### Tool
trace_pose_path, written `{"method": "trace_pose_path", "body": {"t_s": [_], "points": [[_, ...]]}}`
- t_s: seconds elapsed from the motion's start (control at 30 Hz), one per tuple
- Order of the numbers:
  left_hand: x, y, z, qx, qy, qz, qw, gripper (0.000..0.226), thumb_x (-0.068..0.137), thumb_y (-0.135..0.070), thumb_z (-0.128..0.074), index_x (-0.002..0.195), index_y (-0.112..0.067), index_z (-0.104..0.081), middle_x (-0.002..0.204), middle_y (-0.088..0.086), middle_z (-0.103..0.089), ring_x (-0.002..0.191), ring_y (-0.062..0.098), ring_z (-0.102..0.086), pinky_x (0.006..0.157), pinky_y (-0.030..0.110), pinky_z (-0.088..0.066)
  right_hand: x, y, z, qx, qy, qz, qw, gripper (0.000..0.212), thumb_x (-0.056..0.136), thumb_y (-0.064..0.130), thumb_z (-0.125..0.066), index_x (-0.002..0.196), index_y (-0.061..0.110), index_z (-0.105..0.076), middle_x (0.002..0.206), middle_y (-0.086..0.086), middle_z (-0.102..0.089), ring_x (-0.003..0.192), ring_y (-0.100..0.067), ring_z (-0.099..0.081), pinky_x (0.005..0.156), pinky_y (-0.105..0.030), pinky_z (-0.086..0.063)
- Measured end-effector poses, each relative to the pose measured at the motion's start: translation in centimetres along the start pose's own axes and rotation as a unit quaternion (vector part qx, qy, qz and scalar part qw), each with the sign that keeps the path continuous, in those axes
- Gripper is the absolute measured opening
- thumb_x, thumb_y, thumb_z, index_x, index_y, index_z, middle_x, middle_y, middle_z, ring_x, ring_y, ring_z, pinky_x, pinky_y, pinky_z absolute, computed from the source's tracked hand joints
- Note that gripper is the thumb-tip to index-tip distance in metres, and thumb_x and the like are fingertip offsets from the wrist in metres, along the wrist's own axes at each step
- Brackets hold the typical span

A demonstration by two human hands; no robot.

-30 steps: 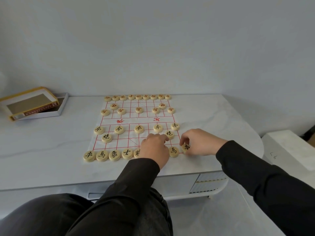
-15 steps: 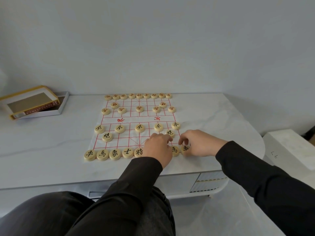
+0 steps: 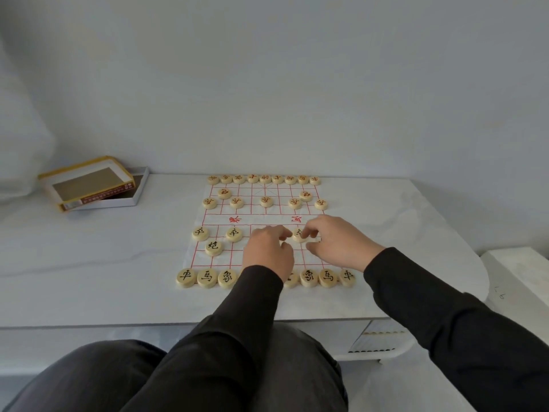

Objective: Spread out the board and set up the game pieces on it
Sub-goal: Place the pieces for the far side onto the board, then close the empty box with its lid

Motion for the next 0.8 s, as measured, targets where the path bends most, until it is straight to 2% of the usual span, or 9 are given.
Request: {"method": "trace_pose_path", "body": {"t_s": [0.1,0.33,0.57,0.7,0.8], "points": [[0.5,2.7,3.0,-0.006,-0.034,0.011,0.999,0.030,0.091,-0.011,-0.047,0.116,-0.021,-0.061,0.121,-0.002,-0.058,0.113,0.013,-0.050,0.094,0.023,-0.039,1.7,3.1,-0.2,0.022,-0.011,0.017,1.000,0.027,0.091,0.021,-0.055,0.117,0.019,-0.061,0.120,0.000,-0.058,0.106,-0.017,-0.056,0.089,-0.029,-0.047],[1.5,10.1,9.8,-0.010,-0.086,0.058,0.995,0.031,0.089,-0.009,-0.047,0.113,-0.021,-0.064,0.118,-0.001,-0.060,0.109,0.014,-0.053,0.088,0.020,-0.038,5.4,10.4,-2.1,0.126,-0.041,0.041,0.990,0.025,0.091,0.017,-0.053,0.114,0.018,-0.064,0.105,0.004,-0.060,0.090,-0.011,-0.055,0.074,-0.021,-0.042],[3.2,16.5,14.2,-0.065,-0.132,0.108,0.983,0.030,0.089,-0.007,-0.047,0.110,-0.020,-0.065,0.120,0.000,-0.059,0.111,0.014,-0.051,0.089,0.018,-0.035,9.6,15.9,-3.8,0.210,-0.076,0.010,0.975,0.025,0.090,0.010,-0.051,0.110,0.013,-0.066,0.112,0.000,-0.063,0.105,-0.015,-0.057,0.082,-0.022,-0.043],[4.9,19.5,17.0,-0.041,-0.159,0.108,0.981,0.030,0.090,-0.006,-0.048,0.113,-0.016,-0.064,0.129,0.003,-0.053,0.126,0.018,-0.040,0.101,0.024,-0.032,12.2,18.3,-4.7,0.223,-0.103,-0.008,0.969,0.026,0.089,0.009,-0.050,0.110,0.014,-0.065,0.113,-0.002,-0.065,0.104,-0.018,-0.060,0.088,-0.027,-0.049],[6.4,21.9,18.6,0.001,-0.169,0.114,0.979,0.033,0.089,-0.008,-0.049,0.120,-0.015,-0.060,0.134,0.004,-0.049,0.129,0.020,-0.033,0.104,0.027,-0.030,13.9,19.6,-6.0,0.198,-0.104,0.001,0.975,0.029,0.092,0.011,-0.050,0.117,0.014,-0.062,0.116,-0.003,-0.064,0.106,-0.017,-0.059,0.085,-0.023,-0.047]]}}
Point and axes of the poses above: each hand's wrist, its own x-axis towards the middle knuckle, its own z-axis out of the back of the hand, y = z × x, the point moved 9 cm from there along x, towards the middle knuckle
